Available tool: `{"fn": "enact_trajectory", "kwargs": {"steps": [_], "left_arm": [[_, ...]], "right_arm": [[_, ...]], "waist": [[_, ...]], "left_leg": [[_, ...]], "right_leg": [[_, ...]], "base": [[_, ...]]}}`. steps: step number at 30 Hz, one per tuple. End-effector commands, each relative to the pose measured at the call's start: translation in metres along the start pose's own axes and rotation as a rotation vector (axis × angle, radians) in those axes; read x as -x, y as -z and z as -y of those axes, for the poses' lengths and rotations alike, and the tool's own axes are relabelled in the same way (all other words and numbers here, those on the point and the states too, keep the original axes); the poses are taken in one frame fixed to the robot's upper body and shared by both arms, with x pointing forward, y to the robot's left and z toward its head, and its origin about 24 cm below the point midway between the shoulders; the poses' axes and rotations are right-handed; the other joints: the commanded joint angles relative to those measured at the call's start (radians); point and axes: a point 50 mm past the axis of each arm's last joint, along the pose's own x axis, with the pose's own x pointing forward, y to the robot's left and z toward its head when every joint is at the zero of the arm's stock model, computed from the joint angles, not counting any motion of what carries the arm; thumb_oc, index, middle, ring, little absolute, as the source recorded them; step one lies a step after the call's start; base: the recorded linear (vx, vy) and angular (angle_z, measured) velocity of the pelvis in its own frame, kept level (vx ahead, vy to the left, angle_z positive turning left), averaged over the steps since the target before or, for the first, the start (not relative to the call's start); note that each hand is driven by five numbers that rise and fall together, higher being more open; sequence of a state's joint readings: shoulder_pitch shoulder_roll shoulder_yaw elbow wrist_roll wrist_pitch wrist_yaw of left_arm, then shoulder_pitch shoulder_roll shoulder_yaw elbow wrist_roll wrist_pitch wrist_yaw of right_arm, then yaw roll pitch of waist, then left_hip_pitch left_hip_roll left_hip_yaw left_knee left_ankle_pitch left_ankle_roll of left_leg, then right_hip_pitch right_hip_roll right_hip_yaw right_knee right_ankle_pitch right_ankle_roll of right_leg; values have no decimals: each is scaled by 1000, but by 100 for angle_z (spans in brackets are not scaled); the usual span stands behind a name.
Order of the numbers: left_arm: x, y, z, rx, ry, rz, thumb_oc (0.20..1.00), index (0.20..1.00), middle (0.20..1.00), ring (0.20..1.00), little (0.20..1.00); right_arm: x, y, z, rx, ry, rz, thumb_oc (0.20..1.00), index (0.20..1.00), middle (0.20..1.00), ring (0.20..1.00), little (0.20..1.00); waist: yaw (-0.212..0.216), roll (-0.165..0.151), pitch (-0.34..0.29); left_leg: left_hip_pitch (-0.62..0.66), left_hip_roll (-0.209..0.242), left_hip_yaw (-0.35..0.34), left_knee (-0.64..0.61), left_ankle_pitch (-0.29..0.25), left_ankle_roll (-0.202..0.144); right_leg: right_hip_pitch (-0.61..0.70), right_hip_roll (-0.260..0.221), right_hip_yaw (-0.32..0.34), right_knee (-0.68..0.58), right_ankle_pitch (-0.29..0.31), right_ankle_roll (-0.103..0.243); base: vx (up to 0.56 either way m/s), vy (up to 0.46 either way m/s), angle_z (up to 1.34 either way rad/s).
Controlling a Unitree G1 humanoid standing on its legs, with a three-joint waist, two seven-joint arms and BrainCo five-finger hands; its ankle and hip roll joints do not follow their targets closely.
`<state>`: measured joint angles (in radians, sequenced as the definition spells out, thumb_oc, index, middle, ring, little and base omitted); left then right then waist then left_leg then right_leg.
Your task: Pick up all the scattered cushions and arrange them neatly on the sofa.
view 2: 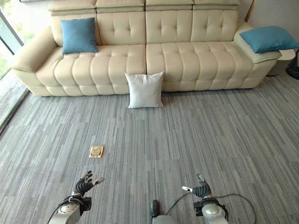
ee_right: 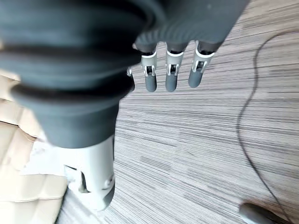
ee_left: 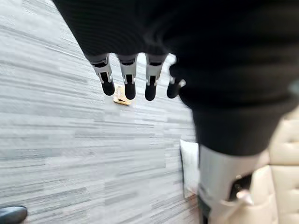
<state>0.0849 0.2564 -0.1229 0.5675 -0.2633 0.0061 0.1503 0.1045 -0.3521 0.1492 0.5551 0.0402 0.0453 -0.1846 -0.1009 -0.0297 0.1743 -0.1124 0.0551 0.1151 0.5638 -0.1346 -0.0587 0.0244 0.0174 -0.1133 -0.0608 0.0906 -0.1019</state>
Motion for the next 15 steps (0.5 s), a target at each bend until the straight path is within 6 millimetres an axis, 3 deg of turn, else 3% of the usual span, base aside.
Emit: {"fn": "enact_trajectory", "kwargs": {"steps": [1,3,4,7,12,14,15], "left_arm": [[-4,-20,-1,-21,19,83,1000,1000,1000,1000,1000],[-3,-19,-2,-26,19,80,1000,1000,1000,1000,1000],[-2,-17,-4,-34,16,72,1000,1000,1000,1000,1000],[-2,-16,-5,-41,7,67,1000,1000,1000,1000,1000],[1,-5,-9,-47,-4,32,1000,1000,1000,1000,1000],[2,-2,-12,-52,-10,23,1000,1000,1000,1000,1000],[2,-1,-17,-52,-20,17,1000,1000,1000,1000,1000]], "right_arm": [[-3,-7,19,8,37,39,1000,1000,1000,1000,1000],[-3,-7,20,12,39,38,1000,1000,1000,1000,1000],[-3,-7,22,18,43,40,1000,1000,1000,1000,1000],[-3,-3,23,37,51,19,1000,1000,1000,1000,1000],[-3,-5,21,61,33,31,1000,1000,1000,1000,1000],[-4,-9,19,62,23,42,1000,1000,1000,1000,1000],[-5,-10,14,64,6,40,1000,1000,1000,1000,1000]], "waist": [[-7,-14,56],[-3,-14,55],[5,0,53],[20,21,59],[25,32,33],[31,22,18],[41,12,7]], "left_leg": [[82,-5,21,-261,63,17],[71,-12,18,-300,56,21],[37,-6,3,-407,109,11],[-33,1,23,-552,230,-16],[5,-4,35,-595,237,-7],[19,-18,44,-572,210,9],[27,-36,59,-550,165,38]], "right_leg": [[29,-58,27,58,-170,142],[39,-61,32,54,-174,145],[60,-54,33,43,-190,150],[126,-42,54,30,-226,154],[168,-47,85,24,-250,162],[182,-71,103,27,-259,174],[157,-94,116,103,-263,194]], "base": [[290,-47,0],[170,17,-9],[219,47,-22],[348,85,-10],[312,144,-32],[351,212,-37],[194,139,-19]]}}
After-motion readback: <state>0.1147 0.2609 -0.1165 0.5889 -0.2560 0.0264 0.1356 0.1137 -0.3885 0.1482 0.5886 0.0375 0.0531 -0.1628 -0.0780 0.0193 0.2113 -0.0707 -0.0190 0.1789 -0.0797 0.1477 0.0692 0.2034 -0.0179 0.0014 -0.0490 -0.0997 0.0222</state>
